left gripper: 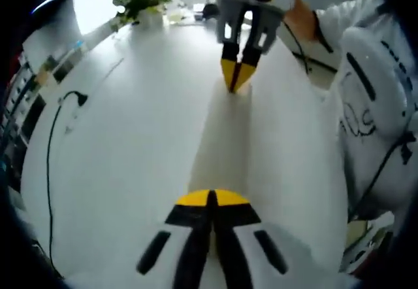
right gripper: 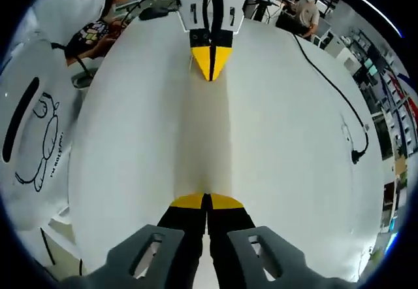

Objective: Arrange the utensils inside the cutlery case until each visible utensil rests in its matching compartment.

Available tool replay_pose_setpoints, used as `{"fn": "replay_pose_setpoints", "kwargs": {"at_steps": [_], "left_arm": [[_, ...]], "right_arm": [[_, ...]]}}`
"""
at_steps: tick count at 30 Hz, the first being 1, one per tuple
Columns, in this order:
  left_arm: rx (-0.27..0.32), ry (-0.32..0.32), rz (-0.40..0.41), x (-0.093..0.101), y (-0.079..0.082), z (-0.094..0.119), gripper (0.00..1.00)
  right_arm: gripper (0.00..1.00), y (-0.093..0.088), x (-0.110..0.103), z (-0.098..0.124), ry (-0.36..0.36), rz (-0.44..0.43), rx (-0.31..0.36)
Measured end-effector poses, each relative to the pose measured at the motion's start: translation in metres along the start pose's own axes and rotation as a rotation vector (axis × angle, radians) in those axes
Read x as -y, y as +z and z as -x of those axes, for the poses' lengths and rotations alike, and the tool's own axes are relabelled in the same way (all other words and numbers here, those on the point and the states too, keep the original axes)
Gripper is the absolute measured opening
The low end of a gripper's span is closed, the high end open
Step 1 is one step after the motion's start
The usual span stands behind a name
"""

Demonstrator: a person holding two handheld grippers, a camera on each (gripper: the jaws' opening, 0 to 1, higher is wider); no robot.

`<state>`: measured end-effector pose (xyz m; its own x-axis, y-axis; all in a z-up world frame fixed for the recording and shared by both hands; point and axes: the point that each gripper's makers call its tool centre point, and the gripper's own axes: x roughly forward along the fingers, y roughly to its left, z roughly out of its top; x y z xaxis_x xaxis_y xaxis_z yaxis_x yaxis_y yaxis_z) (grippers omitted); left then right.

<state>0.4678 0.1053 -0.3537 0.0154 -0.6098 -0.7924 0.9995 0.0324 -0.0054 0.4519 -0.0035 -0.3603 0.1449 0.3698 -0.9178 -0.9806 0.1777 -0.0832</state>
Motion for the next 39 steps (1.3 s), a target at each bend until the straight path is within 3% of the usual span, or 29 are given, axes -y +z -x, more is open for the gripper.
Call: {"fn": "replay_pose_setpoints", "kwargs": {"at_steps": [3, 5, 6, 8, 11, 13, 14, 15, 16, 17, 18, 20, 21, 24, 28, 32, 36, 39], "left_arm": [[0.120, -0.073, 0.013, 0.021, 0.022, -0.015, 0.00], [0.114, -0.052, 0.019, 0.020, 0.024, -0.016, 0.00], [0.102, -0.041, -0.021, 0.019, 0.025, -0.015, 0.00], [0.136, -0.027, -0.014, 0.021, 0.028, -0.017, 0.00], [0.171, 0.016, 0.011, 0.019, 0.024, -0.012, 0.00], [0.214, 0.077, 0.016, 0.012, 0.024, -0.003, 0.03], [0.238, 0.093, 0.034, 0.010, 0.023, 0.004, 0.03], [0.274, 0.110, 0.051, 0.008, 0.024, 0.012, 0.05], [0.309, 0.130, 0.048, 0.004, 0.026, 0.021, 0.09], [0.321, 0.158, 0.044, 0.000, 0.024, 0.030, 0.14], [0.307, 0.189, 0.020, -0.005, 0.018, 0.037, 0.22], [0.305, 0.255, -0.066, -0.016, 0.011, 0.051, 0.29], [0.292, 0.248, -0.058, -0.015, 0.006, 0.054, 0.32], [0.209, 0.234, -0.067, -0.017, -0.010, 0.052, 0.39], [0.170, 0.190, -0.123, -0.011, -0.016, 0.041, 0.41], [0.134, 0.177, -0.108, -0.014, -0.025, 0.032, 0.48], [0.089, 0.183, -0.112, -0.014, -0.031, 0.032, 0.49], [0.022, 0.168, -0.138, -0.013, -0.034, 0.030, 0.49]], "right_arm": [[0.00, 0.001, -0.003, 0.000, -0.020, 0.011, 0.011], [0.00, 0.003, -0.004, 0.000, -0.041, 0.014, 0.011], [0.00, 0.004, -0.005, 0.000, -0.048, 0.017, 0.014], [0.00, 0.004, -0.005, 0.001, -0.050, 0.026, 0.038], [0.00, 0.007, -0.004, 0.003, -0.029, -0.089, 0.166], [0.01, 0.007, -0.003, 0.004, -0.033, -0.089, 0.256], [0.09, 0.007, 0.000, 0.007, -0.057, -0.075, 0.295], [0.18, 0.004, 0.001, 0.010, -0.066, -0.120, 0.328], [0.30, 0.007, 0.000, 0.014, -0.060, -0.130, 0.396], [0.35, 0.010, 0.004, 0.021, -0.078, -0.138, 0.472], [0.36, 0.013, 0.003, 0.026, -0.076, -0.159, 0.532], [0.36, 0.009, 0.000, 0.032, -0.049, -0.217, 0.576], [0.37, 0.007, -0.001, 0.034, -0.046, -0.226, 0.593], [0.44, -0.002, -0.008, 0.027, -0.054, -0.209, 0.560], [0.69, -0.006, -0.012, 0.015, -0.082, -0.201, 0.533], [0.64, -0.003, -0.018, 0.010, -0.079, -0.178, 0.544], [0.56, -0.012, -0.017, 0.004, -0.120, -0.131, 0.478], [0.55, -0.013, -0.014, 0.001, -0.111, -0.135, 0.464]]}}
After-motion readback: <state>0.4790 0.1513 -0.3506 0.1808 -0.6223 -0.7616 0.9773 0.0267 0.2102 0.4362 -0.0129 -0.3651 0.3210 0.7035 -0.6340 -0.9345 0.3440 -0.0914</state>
